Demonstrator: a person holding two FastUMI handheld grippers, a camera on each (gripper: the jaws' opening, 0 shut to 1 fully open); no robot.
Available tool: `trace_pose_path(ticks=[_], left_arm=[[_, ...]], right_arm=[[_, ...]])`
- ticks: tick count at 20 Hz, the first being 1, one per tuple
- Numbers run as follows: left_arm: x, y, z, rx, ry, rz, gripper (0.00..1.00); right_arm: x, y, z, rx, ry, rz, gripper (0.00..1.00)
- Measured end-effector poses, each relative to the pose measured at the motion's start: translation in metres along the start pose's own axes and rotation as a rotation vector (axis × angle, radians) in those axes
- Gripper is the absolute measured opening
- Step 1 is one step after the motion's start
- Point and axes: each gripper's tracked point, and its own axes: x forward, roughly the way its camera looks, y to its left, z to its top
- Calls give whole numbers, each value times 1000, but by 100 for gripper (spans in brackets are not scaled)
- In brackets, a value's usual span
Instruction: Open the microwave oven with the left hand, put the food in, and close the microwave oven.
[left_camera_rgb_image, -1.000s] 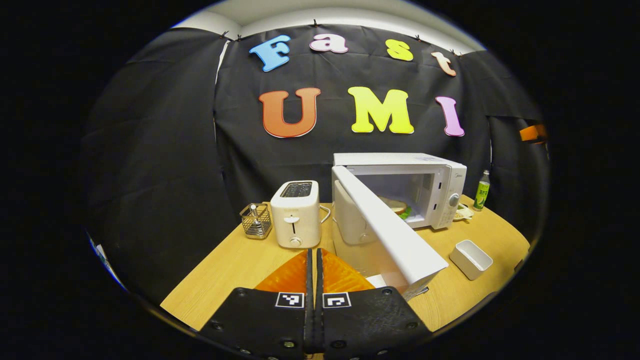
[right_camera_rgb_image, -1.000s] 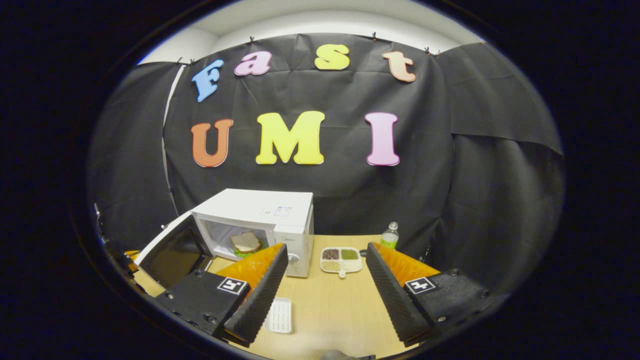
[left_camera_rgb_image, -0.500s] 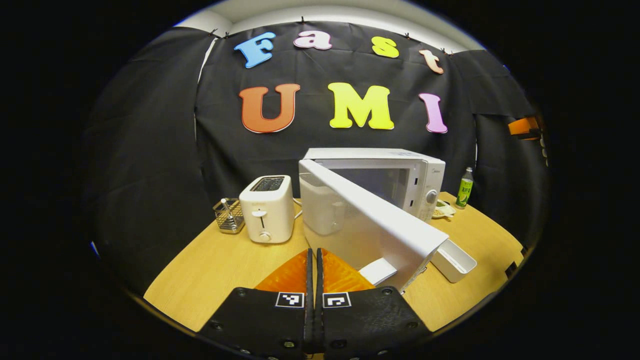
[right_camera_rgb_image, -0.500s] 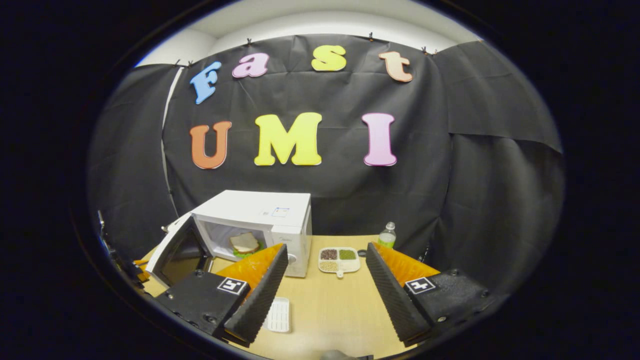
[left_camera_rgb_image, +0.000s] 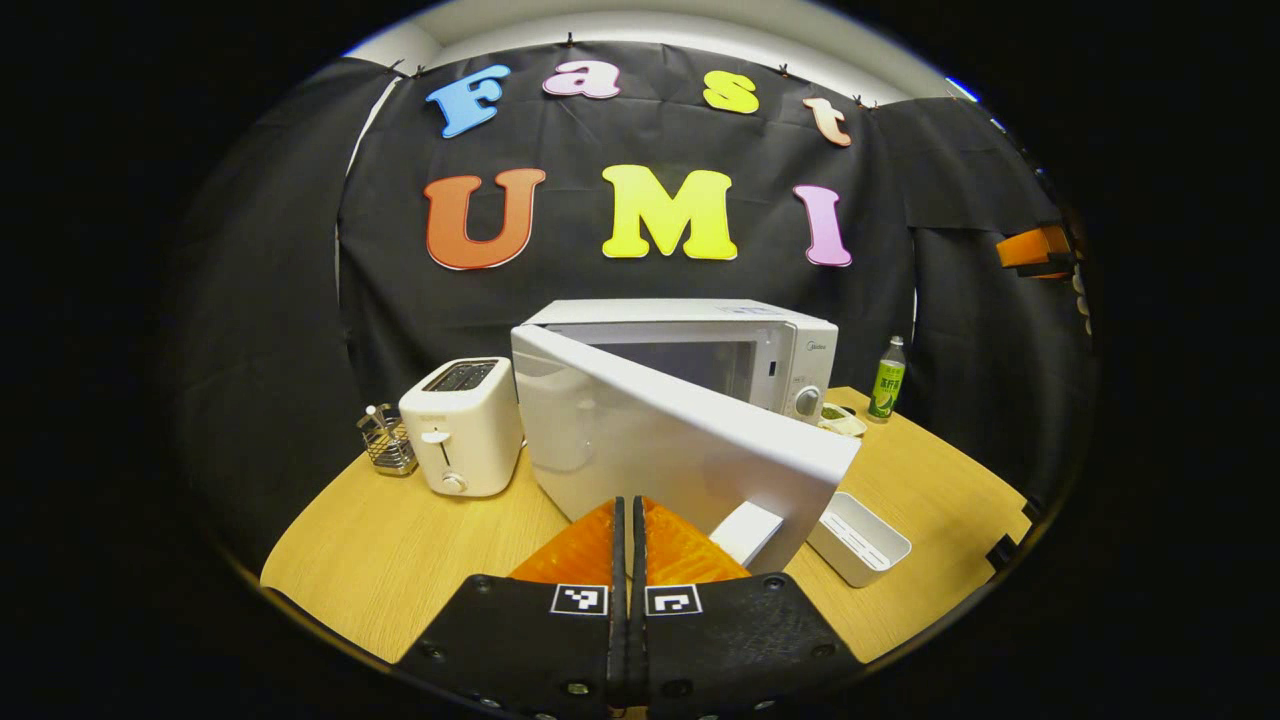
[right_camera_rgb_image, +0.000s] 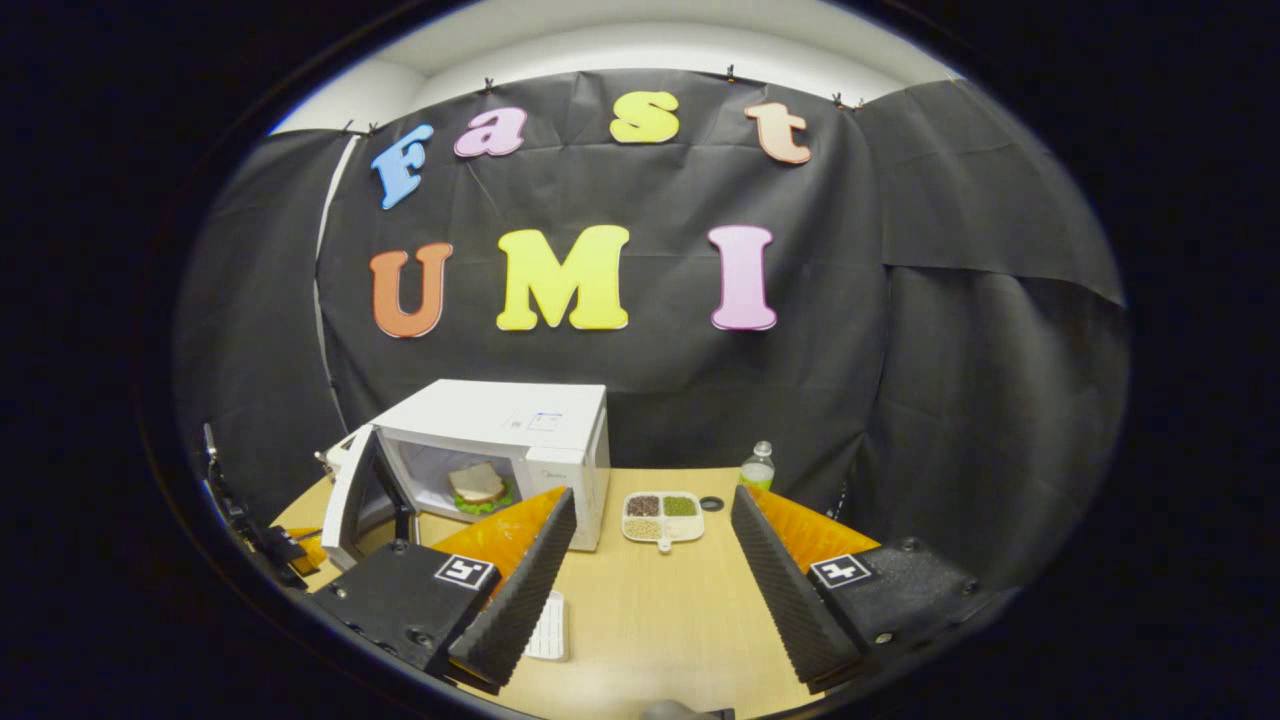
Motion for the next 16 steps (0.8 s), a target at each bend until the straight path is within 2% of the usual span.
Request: trace_pose_path(ticks=[3,4,16], left_arm=[[12,-20,4,16,1,-29,0],[16,-25,6,24,-1,-36,0],[65,-77,23,35,6,-93,0]], right_arm=[[1,-5,-2,1,4,0,92],[2,-8,-2,1,4,0,100],[10,-46,-8,20,27,-28,100]])
